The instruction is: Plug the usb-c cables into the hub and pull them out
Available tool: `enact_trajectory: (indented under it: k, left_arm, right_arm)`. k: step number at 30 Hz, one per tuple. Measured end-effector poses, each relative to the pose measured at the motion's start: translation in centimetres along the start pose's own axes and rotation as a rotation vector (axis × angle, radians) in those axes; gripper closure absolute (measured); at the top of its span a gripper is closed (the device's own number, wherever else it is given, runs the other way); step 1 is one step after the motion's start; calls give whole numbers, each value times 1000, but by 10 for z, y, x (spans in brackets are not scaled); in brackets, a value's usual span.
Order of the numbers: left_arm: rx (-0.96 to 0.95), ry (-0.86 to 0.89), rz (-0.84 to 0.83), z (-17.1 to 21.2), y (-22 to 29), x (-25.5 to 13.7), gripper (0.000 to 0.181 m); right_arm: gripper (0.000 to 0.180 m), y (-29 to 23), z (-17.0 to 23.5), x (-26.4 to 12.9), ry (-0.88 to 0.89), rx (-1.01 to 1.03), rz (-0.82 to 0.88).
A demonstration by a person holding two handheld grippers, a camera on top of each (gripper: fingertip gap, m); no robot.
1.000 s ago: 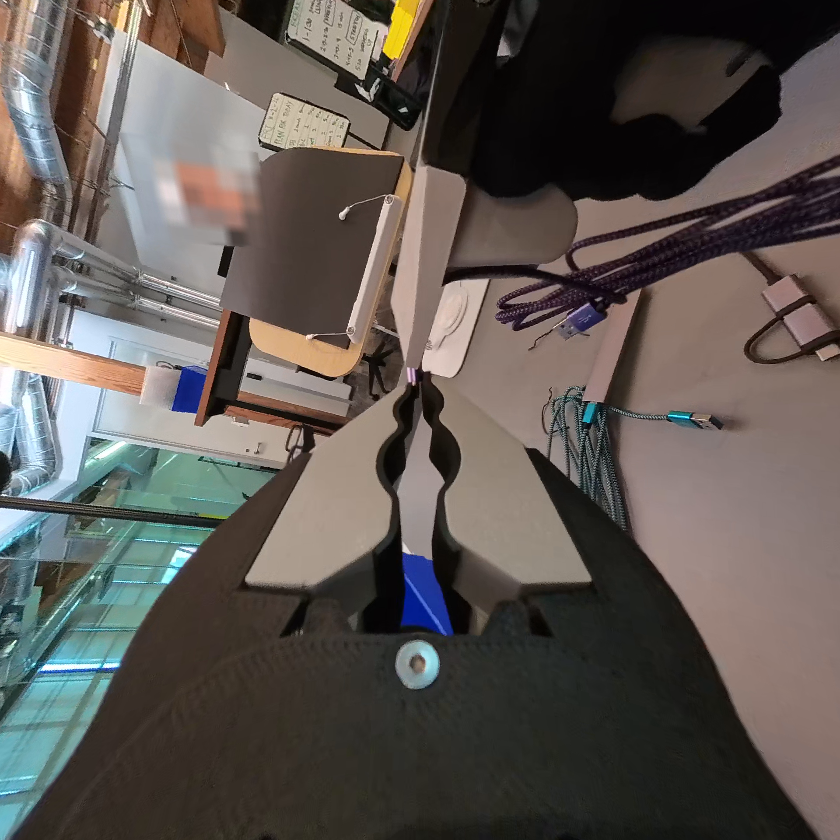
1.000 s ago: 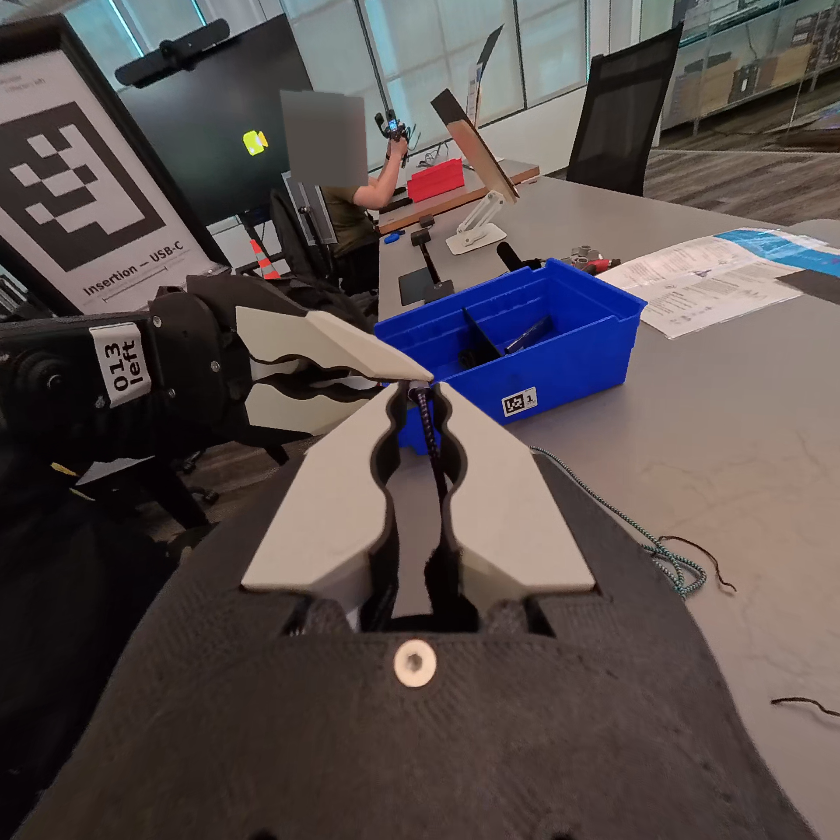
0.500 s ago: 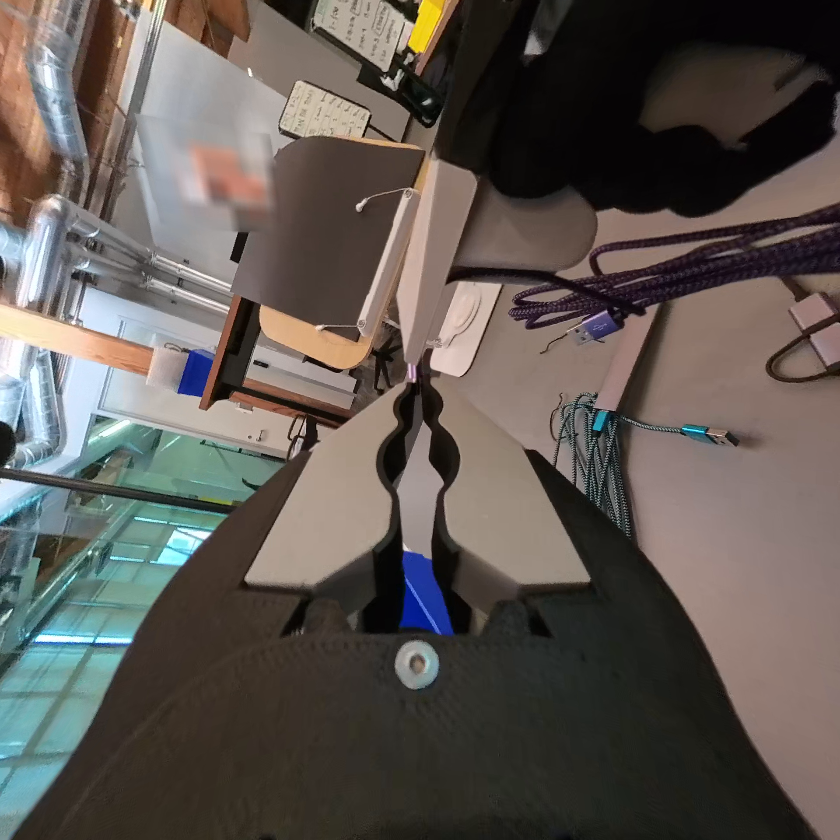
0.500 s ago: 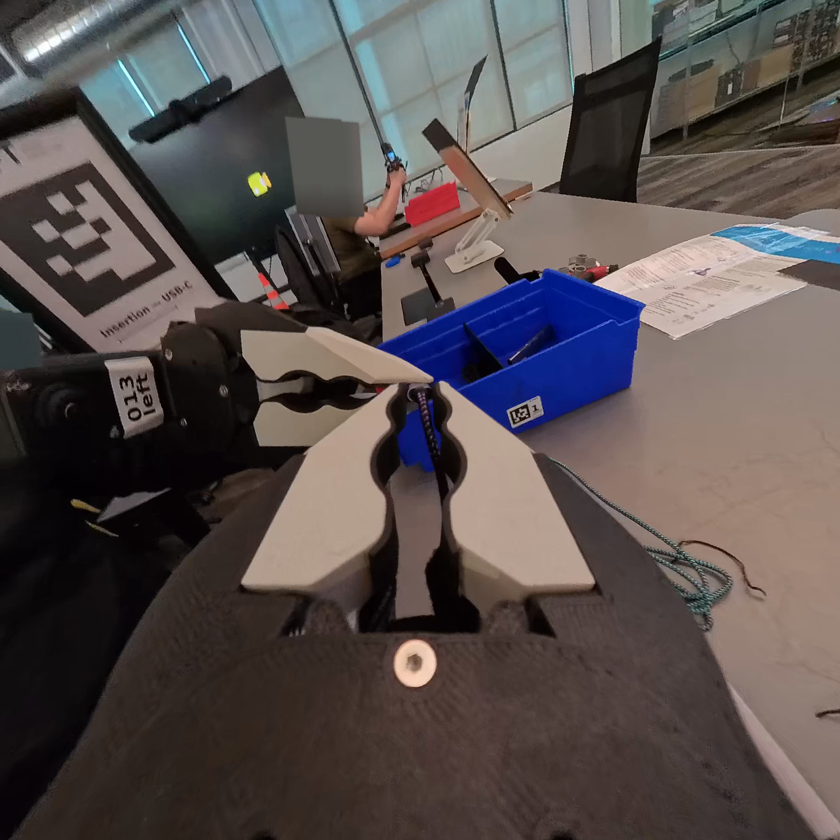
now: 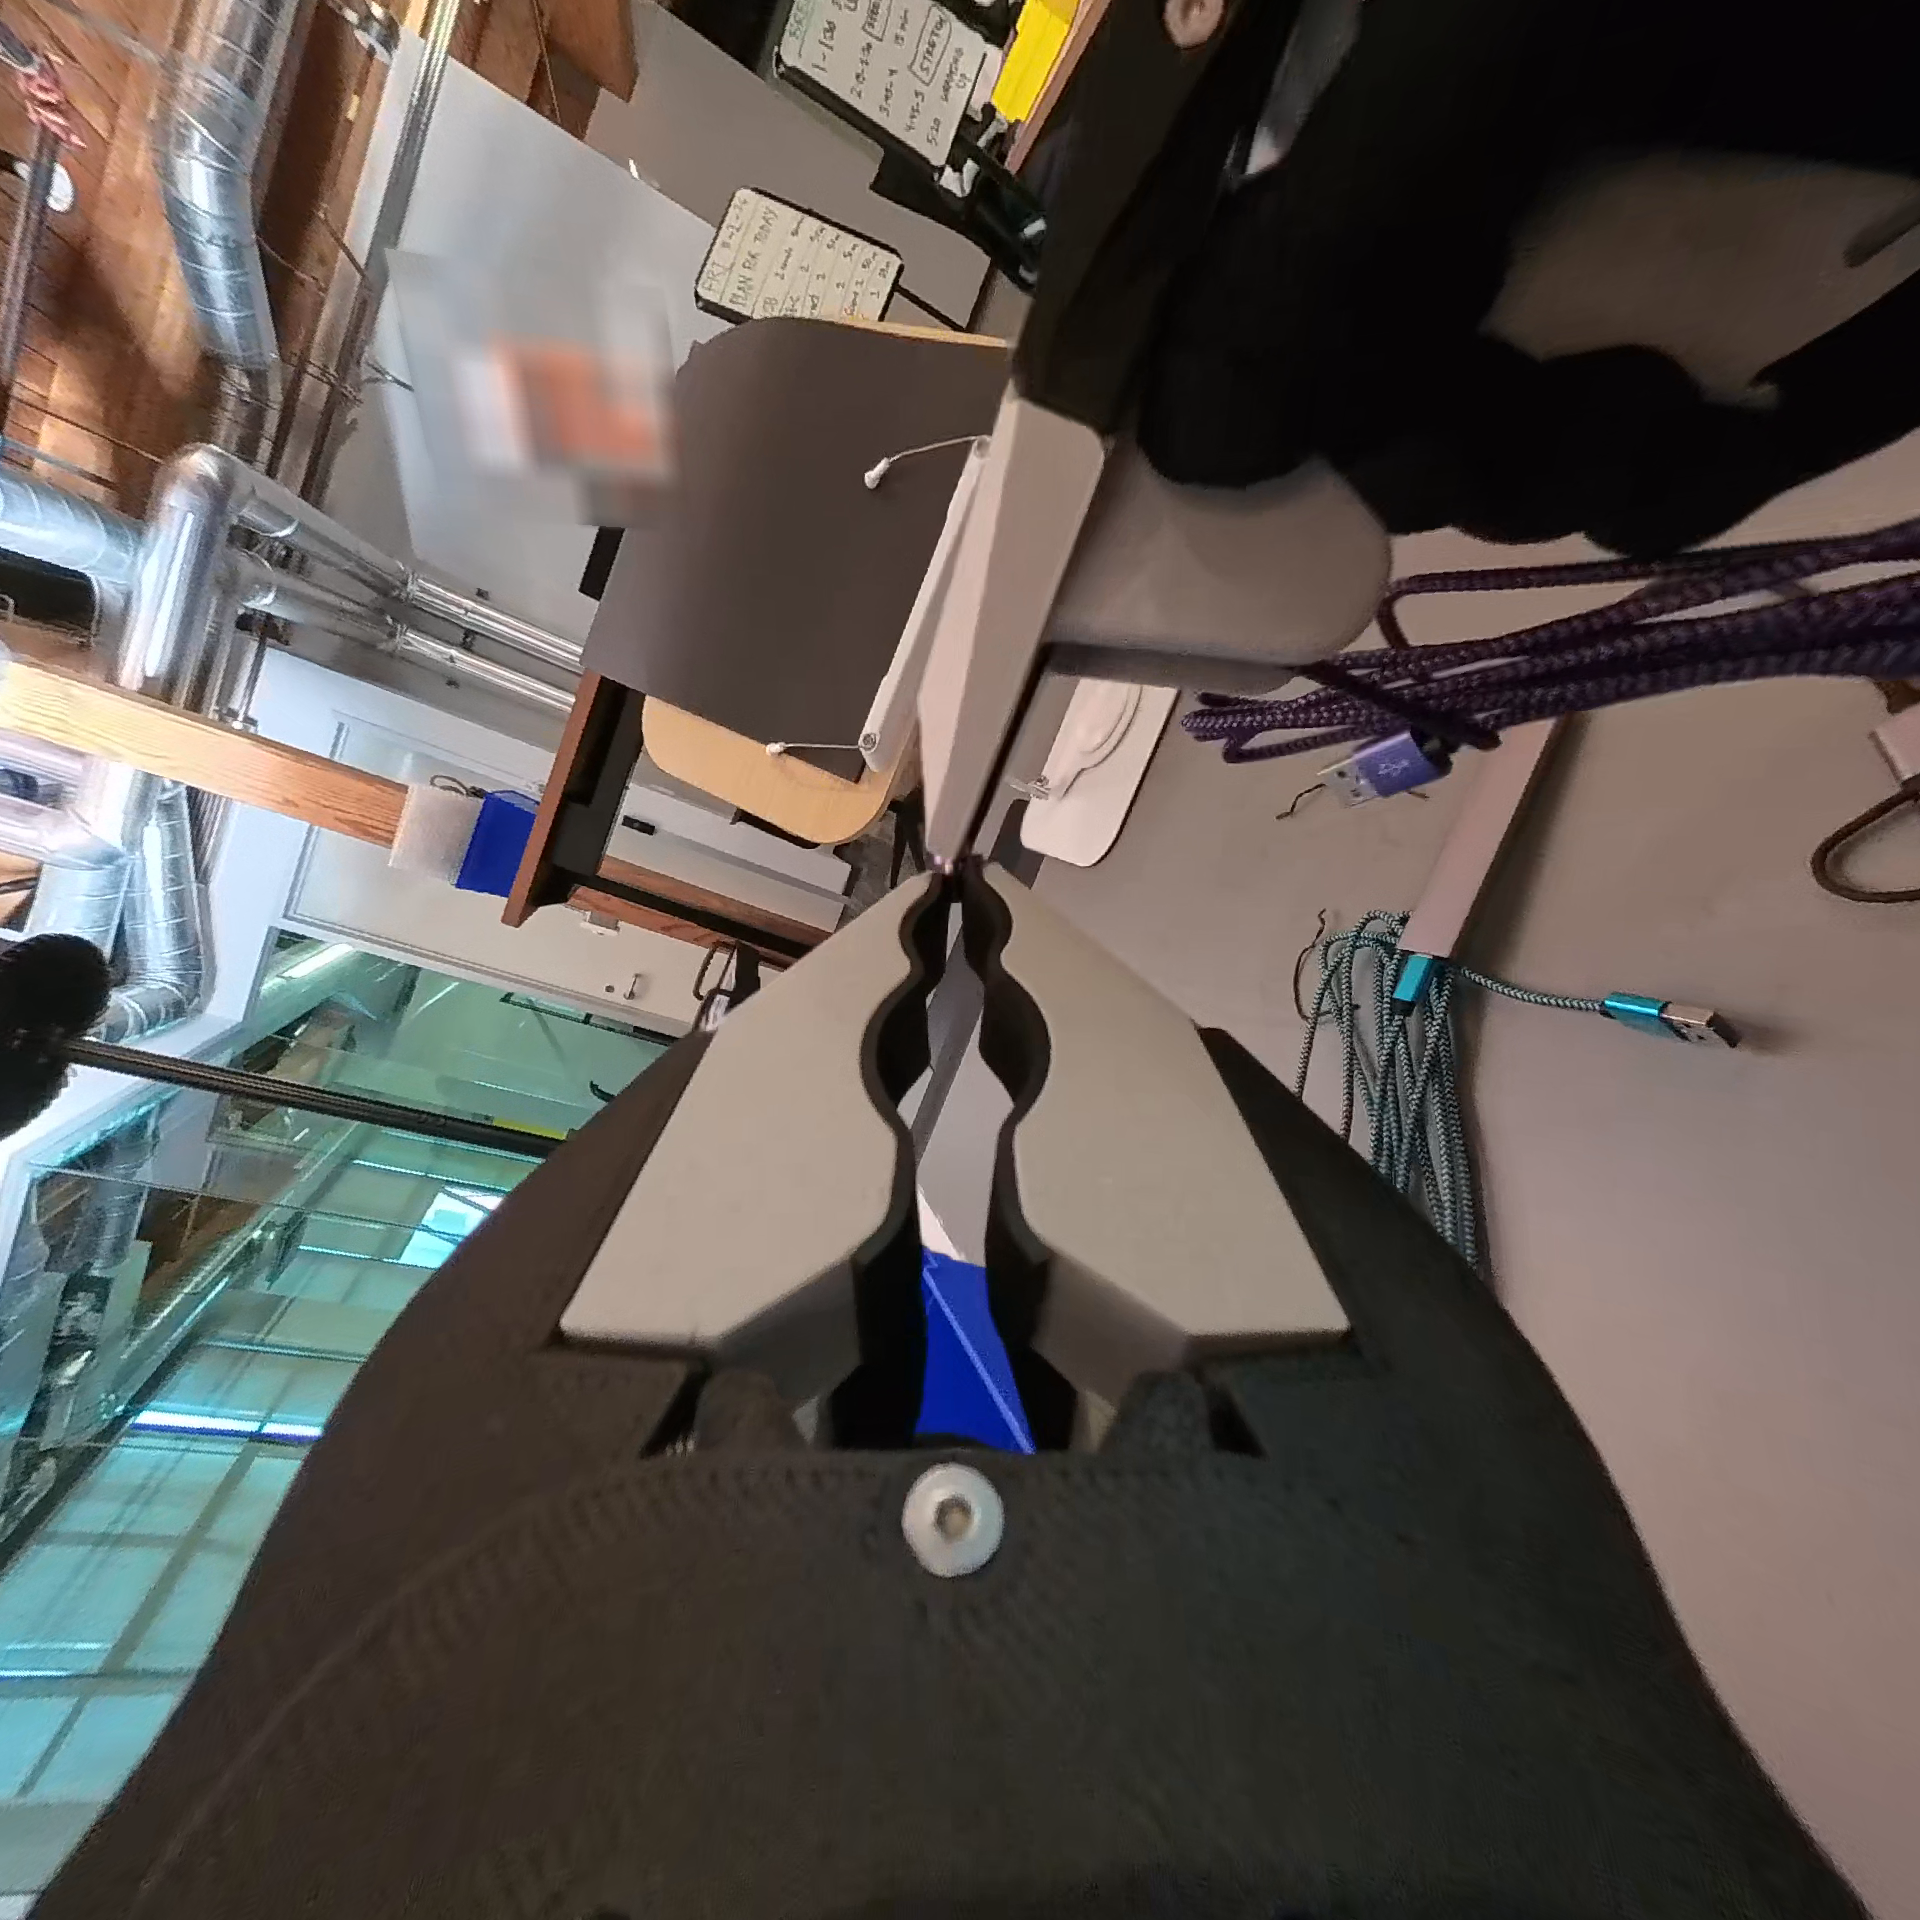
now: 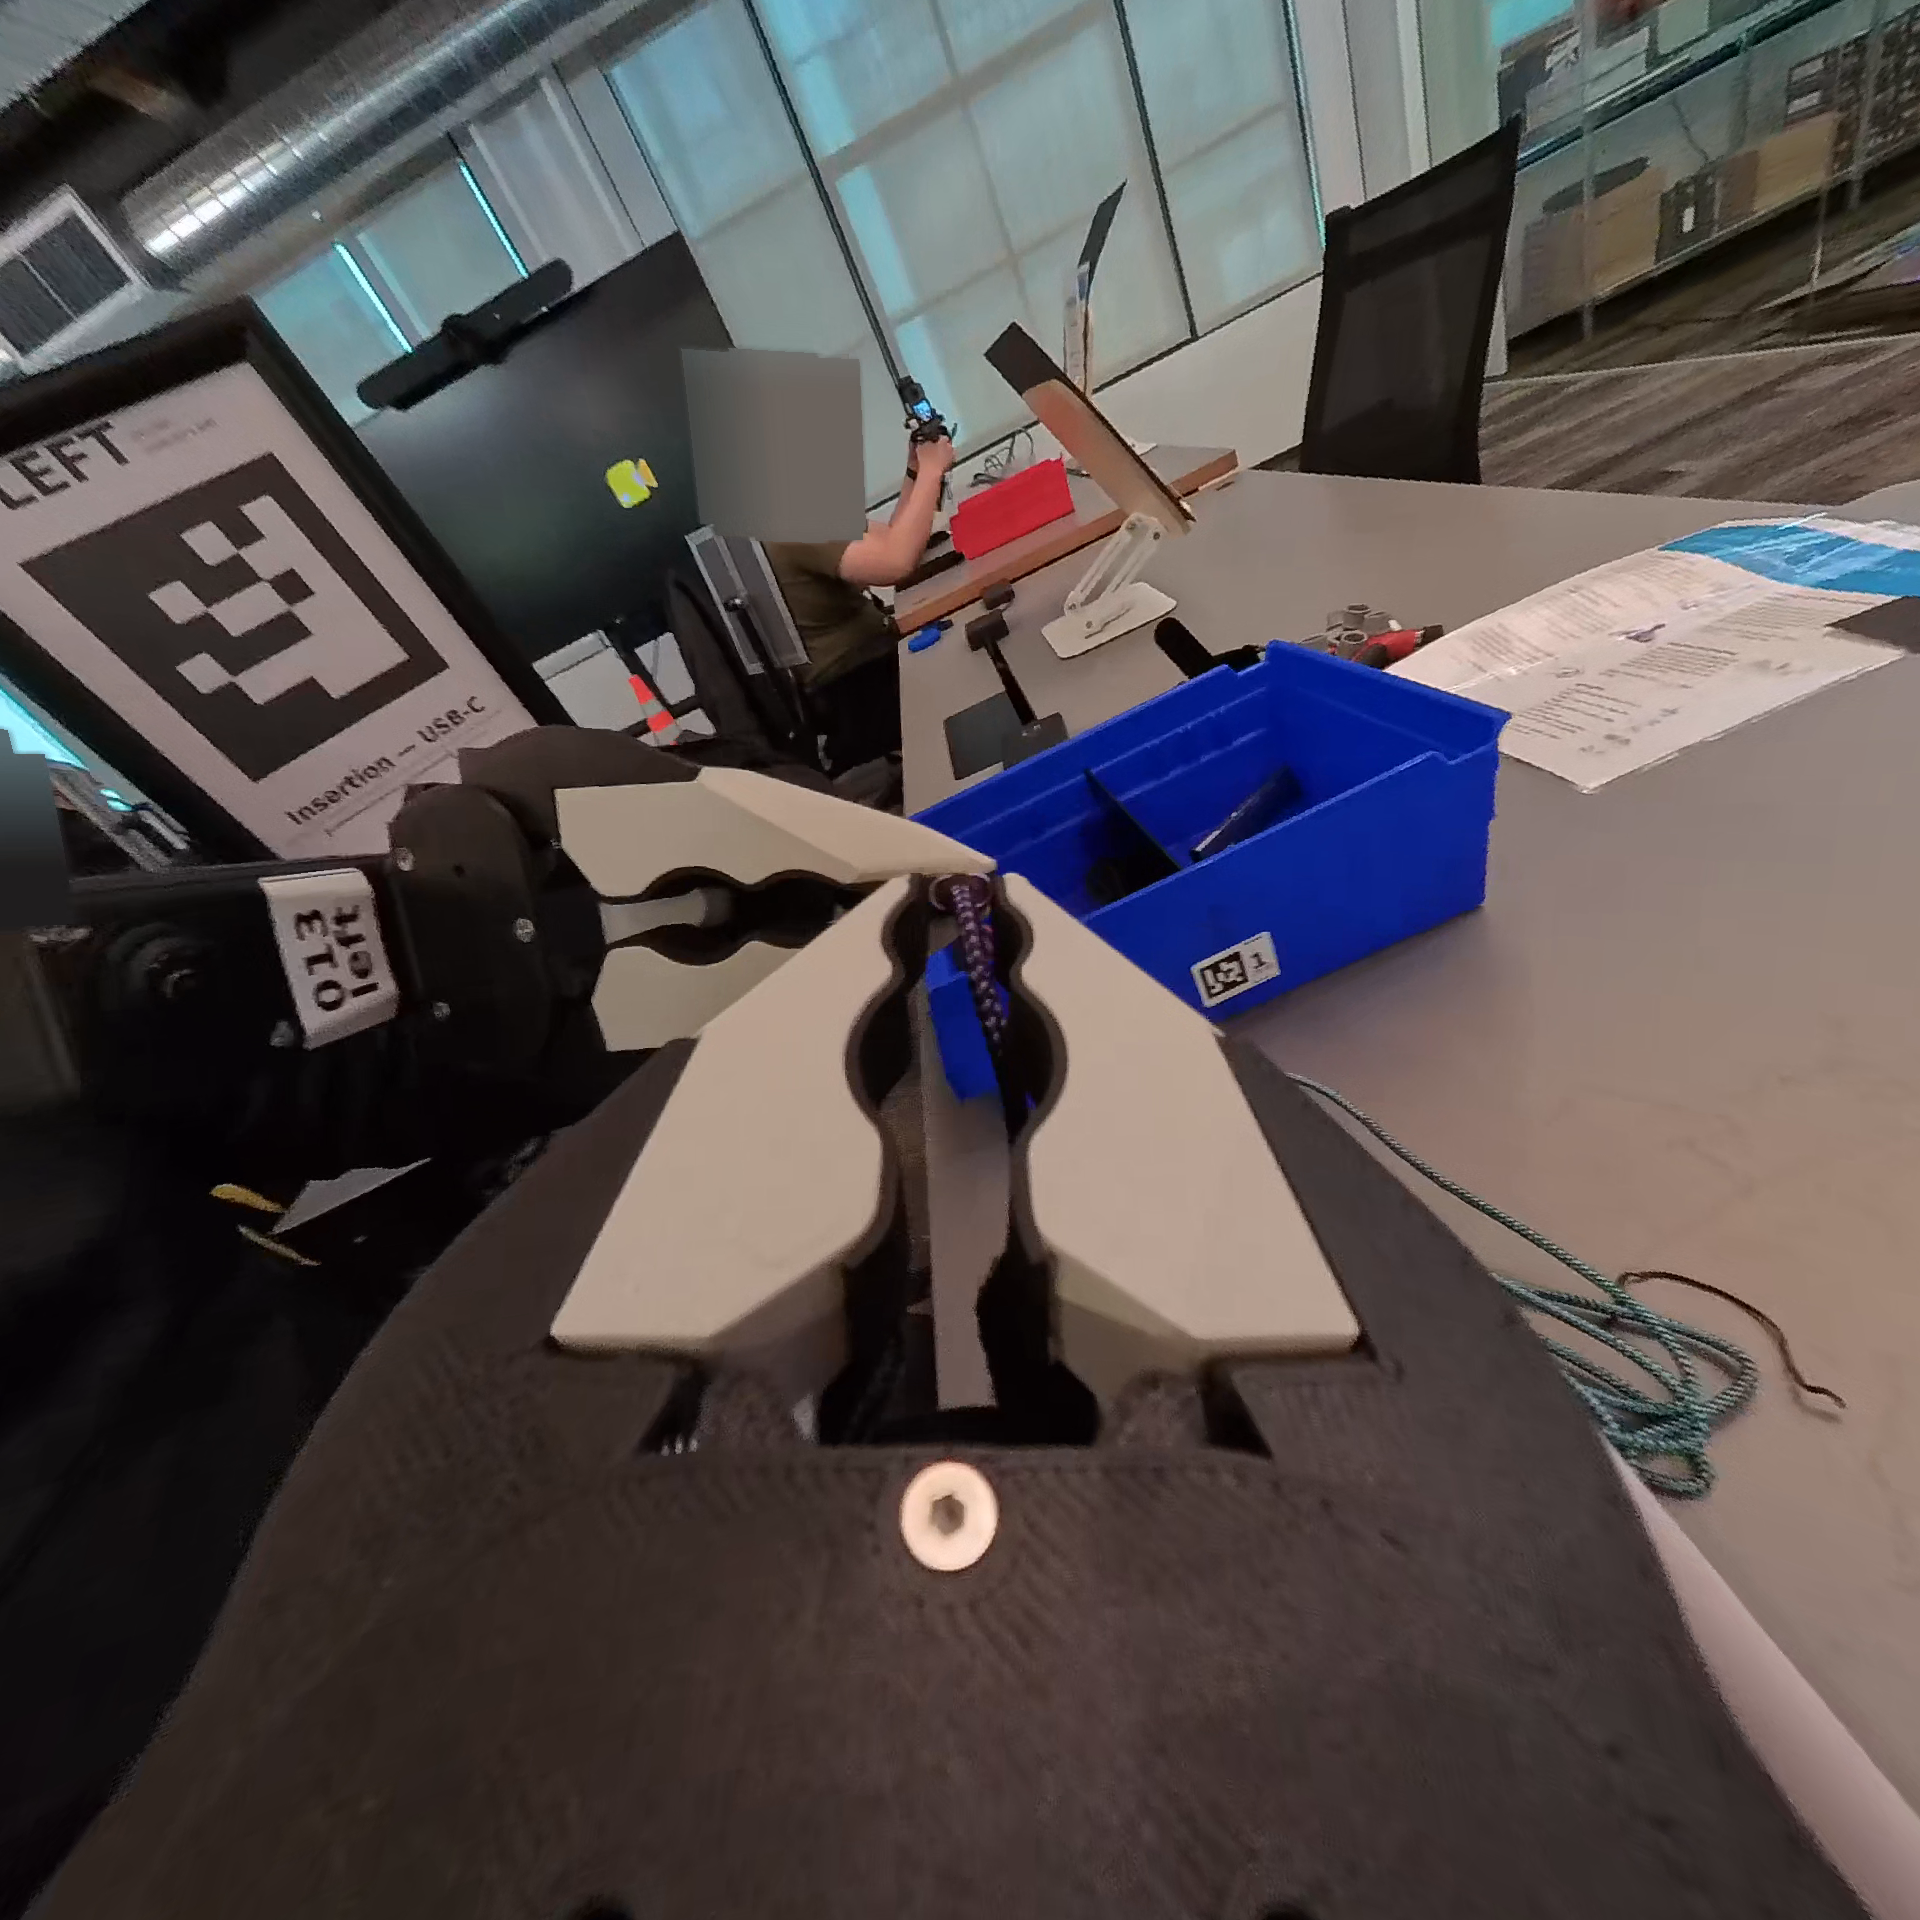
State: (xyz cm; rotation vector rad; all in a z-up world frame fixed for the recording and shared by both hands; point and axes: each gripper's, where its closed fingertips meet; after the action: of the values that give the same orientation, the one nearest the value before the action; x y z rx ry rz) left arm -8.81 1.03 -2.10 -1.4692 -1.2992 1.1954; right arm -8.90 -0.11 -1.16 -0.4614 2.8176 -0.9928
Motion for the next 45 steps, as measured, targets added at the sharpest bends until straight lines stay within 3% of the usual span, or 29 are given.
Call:
enact_trajectory:
  k: [15,21,29,36,39,42,45]
  left_arm:
    - [-35,41,52,-4,4,2,178]
    - [-76,63,143,2,12,6,159]
    - [-142,-8,441,29,51,26,139]
    - [-158,-67,763,21,123,64,131]
    - [-150,-152,873,28,153,86,133]
    - [-224,-116,947,18,166,106,140]
    - [-154,-184,1007,25,187,119,138]
  right_arm:
    - [172,3,2,-5,-31,-69,38]
    - [172,15,-1,-16,-35,-91,88]
    - [172,31,-29,-61,38,-132,217]
    - [172,35,-51,-103,108,-163,307]
    - [172,36,-55,-111,123,-164,317]
    - [172,36,-56,-113,128,-162,313]
    - [172,38,-55,-112,129,-155,304]
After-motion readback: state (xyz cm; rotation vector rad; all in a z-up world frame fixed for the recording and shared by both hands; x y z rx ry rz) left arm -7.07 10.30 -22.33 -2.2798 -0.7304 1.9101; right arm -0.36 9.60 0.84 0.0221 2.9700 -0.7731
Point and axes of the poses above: each gripper's, where its closed fingertips meet, x out along the fingers, z out of its underside, y = z × x across the jaws, and after that the axes turned 15 degrees about x, right-handed
